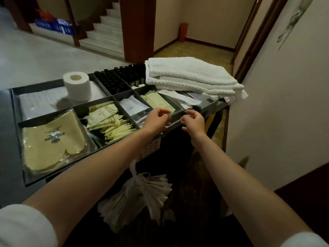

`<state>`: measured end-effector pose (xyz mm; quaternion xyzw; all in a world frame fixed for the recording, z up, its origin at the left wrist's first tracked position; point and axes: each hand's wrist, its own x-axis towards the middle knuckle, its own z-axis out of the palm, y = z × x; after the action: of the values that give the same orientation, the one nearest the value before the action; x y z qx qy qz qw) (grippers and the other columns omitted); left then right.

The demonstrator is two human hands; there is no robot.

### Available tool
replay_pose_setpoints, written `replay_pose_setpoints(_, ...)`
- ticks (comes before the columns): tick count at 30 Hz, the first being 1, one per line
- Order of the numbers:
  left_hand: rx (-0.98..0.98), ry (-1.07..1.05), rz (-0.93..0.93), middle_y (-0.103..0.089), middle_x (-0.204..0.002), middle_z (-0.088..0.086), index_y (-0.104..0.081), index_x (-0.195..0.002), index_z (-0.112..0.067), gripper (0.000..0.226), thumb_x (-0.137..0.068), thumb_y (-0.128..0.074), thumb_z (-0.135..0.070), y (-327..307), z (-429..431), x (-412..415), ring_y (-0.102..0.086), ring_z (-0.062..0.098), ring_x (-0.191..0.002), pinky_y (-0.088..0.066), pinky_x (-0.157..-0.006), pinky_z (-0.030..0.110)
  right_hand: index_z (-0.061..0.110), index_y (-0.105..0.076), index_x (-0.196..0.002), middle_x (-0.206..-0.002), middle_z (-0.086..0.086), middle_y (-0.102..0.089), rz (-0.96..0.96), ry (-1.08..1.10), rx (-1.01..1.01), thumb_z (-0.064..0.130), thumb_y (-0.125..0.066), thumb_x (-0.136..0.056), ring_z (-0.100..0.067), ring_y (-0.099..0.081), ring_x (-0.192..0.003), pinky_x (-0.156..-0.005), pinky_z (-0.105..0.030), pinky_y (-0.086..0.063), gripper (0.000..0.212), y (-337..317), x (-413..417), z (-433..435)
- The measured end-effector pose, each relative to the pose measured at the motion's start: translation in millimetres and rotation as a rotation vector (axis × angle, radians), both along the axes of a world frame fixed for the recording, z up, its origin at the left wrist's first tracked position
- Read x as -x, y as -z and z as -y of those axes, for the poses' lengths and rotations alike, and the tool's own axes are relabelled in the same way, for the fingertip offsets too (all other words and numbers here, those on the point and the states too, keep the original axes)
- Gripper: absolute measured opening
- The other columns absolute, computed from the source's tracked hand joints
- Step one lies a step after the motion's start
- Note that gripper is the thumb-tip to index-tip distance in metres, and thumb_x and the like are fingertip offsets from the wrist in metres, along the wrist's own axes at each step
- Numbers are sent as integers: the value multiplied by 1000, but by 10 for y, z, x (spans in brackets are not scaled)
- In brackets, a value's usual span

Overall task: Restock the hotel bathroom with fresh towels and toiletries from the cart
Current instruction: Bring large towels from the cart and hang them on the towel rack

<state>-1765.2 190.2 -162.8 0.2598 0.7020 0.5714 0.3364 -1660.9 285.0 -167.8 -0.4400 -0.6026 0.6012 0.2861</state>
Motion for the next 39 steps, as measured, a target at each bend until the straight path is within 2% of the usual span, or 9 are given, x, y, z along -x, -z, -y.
replay_pose_setpoints(7,-39,-152,-15,-66,-102,6,-58,-112,-13,20,-95,-48,-8,-39,-1091,675,-63,18,-85,-51,-74,33,14,-55,-127,-110,-4,-61,36,-142,-132,8,-57,-89,-17,-60,-96,-91,-41,-53,38,-199,809,-1159)
replay_pose_setpoints(12,-44,-275,-32,-65,-104,5,-56,-110,-17,17,-96,-47,-10,-30,-1538,1002,-63,18,-85,-50,-73,34,16,-53,-131,-121,-6,-59,59,-229,-190,11,-56,-91,-17,-59,-100,-82,-33,-53,41,-214,1186,-1757)
replay_pose_setpoints(16,6,-328,-35,-66,-104,6,-58,-111,-15,20,-95,-46,-9,0,-1713,1213,-64,16,-82,-50,-69,28,22,-54,-128,-123,2,-55,104,-331,-300,18,-60,-79,-17,-55,-112,-95,-43,-52,50,-181,1470,-1922)
replay_pose_setpoints(22,30,-351,-47,-68,-100,6,-60,-107,-15,18,-96,-46,-10,12,-1881,1538,-66,15,-80,-49,-64,23,26,-50,-139,-152,1,-36,340,-460,-788,21,-66,-76,-20,-24,-145,-118,-46,-20,65,-174,1790,-2072)
replay_pose_setpoints(25,29,-368,-38,-68,-97,7,-61,-107,-13,20,-97,-45,-8,30,-1924,1680,-66,14,-72,-52,-67,29,29,-37,-149,-163,-1,-16,497,-643,-876,32,-71,-78,-19,-6,-152,-119,-53,4,79,-143,1951,-2160)
replay_pose_setpoints(27,28,-360,-27,-68,-95,9,-61,-109,-9,21,-97,-44,-7,48,-1940,1740,-64,15,-68,-53,-65,30,34,-30,-152,-165,-3,-9,573,-731,-946,39,-71,-79,-22,1,-153,-116,-58,11,84,-90,2002,-2201)
replay_pose_setpoints(31,35,-364,-34,-70,-94,7,-61,-107,-12,19,-97,-46,-11,45,-2014,1876,-65,16,-69,-58,-71,35,42,-10,-154,-165,-4,-3,802,-801,-1156,45,-69,-82,-27,2,-152,-117,-62,3,93,-44,2052,-2269)
replay_pose_setpoints(35,13,-377,-43,-71,-94,7,-62,-96,-18,18,-95,-46,-10,20,-2089,1943,-63,13,-64,-58,-73,36,35,-10,-153,-156,-4,-25,797,-745,-1239,58,-69,-74,-30,-23,-144,-113,-64,-19,101,-97,2105,-2261)
replay_pose_setpoints(39,-1,-380,-83,-72,-90,3,-63,-93,-19,21,-93,-46,-8,-23,-2125,1964,-64,13,-67,-57,-73,36,29,-8,-153,-152,-7,-28,831,-689,-1314,58,-69,-72,-31,-29,-138,-109,-63,-24,106,-60,2125,-2200)
